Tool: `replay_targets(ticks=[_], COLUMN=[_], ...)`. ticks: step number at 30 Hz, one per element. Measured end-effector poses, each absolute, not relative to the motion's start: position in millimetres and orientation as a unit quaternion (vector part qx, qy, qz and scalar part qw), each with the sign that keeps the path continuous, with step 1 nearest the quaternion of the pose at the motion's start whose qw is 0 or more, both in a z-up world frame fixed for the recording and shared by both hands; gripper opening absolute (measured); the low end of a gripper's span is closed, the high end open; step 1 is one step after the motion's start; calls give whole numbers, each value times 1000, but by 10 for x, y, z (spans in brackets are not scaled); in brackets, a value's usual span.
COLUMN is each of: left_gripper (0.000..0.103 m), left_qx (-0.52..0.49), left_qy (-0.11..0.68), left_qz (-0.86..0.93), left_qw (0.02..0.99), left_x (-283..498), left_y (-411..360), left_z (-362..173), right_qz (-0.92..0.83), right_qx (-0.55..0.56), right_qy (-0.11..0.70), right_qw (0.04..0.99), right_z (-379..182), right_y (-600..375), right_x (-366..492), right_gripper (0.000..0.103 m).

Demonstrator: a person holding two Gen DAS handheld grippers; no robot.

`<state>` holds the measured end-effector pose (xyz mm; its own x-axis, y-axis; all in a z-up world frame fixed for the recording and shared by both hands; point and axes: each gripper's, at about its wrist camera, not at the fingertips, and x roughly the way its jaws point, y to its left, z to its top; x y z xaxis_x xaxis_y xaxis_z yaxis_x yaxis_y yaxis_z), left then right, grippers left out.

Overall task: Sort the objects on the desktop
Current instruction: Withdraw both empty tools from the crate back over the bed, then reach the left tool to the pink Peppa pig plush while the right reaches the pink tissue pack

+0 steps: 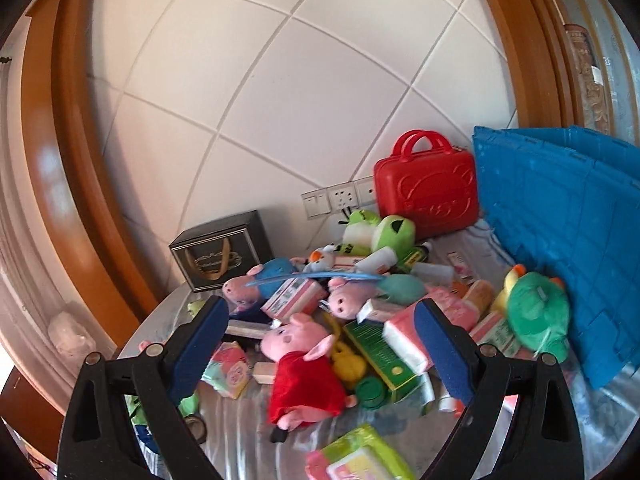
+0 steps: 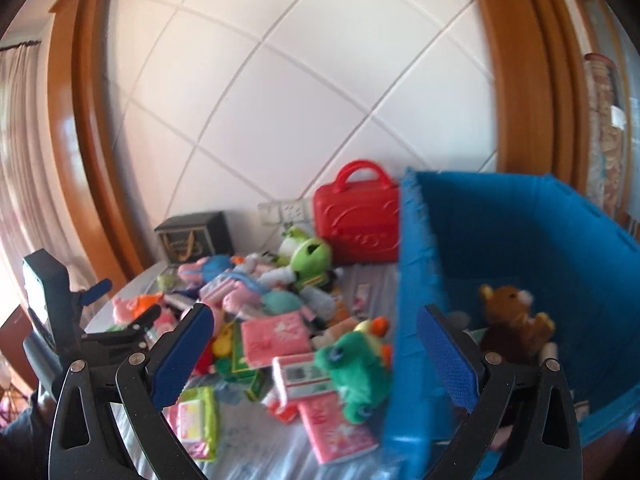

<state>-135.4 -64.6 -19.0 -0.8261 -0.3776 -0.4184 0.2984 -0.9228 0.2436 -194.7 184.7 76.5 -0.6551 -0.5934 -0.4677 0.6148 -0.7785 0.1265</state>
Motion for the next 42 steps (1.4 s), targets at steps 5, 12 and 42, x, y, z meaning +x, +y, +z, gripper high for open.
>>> replay_targets(ticks=[5, 12, 42], left_gripper=[95, 95, 95], left_qx=[256, 281, 365], left_qy=[-76, -81, -67], left_qz=[-946, -942, -923], left_qw=[183, 166, 99], left_x=[-1190, -1296, -2286], left_y=[-1245, -1669, -1821], left_z=[-416, -652, -1536], right_qz=[-897, -888, -790], right_qx=[286, 322, 342], right_qy=[38, 30, 207], right_qw=[334, 327, 465], right_z=[400, 48, -875], right_y=[1337, 977, -799], right_x=[-1910, -1917, -3148], right_gripper=[103, 103, 102])
